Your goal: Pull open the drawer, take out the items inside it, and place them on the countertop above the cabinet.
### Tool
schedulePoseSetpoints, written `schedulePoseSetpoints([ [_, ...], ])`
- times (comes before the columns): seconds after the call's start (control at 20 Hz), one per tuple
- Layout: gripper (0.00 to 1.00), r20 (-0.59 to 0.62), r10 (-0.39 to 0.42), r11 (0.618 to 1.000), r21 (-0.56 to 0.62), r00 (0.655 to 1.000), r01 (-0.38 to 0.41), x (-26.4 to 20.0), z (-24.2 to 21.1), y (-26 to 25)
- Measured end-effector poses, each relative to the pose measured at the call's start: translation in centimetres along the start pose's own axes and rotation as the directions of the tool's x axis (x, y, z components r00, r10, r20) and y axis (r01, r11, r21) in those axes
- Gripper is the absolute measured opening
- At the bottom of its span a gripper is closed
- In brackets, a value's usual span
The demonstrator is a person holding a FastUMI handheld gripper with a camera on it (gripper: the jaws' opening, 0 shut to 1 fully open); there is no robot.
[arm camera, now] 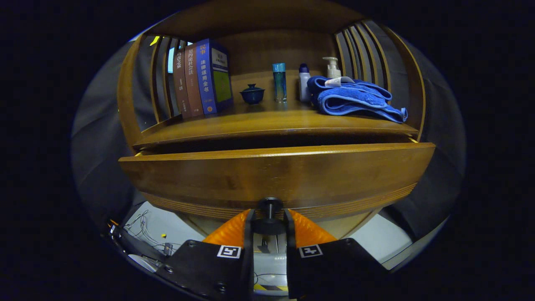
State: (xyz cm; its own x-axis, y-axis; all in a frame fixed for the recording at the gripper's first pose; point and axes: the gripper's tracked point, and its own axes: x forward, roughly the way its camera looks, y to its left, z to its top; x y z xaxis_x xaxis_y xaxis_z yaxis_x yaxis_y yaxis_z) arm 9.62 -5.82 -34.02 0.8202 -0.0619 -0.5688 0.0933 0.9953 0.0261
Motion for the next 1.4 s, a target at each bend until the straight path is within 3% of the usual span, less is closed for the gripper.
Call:
schedulePoseSetpoints([
  [0.35, 0.35, -0.041, 0.001, 1.0, 0.006, 0.999, -0.001, -6.5, -3.4, 0.1],
  [0.75, 0.35, -0.076, -0.005, 0.999, 0.042, 0.997, 0.008, -10.8, -5.7, -0.1],
  [1.35, 0.35, -0.111, 0.011, 0.998, 0.057, 0.994, -0.005, -12.7, -8.3, 0.7],
  [1.4, 0.4, -0.119, 0.014, 0.998, 0.065, 0.993, -0.006, -12.7, -8.3, 0.7],
])
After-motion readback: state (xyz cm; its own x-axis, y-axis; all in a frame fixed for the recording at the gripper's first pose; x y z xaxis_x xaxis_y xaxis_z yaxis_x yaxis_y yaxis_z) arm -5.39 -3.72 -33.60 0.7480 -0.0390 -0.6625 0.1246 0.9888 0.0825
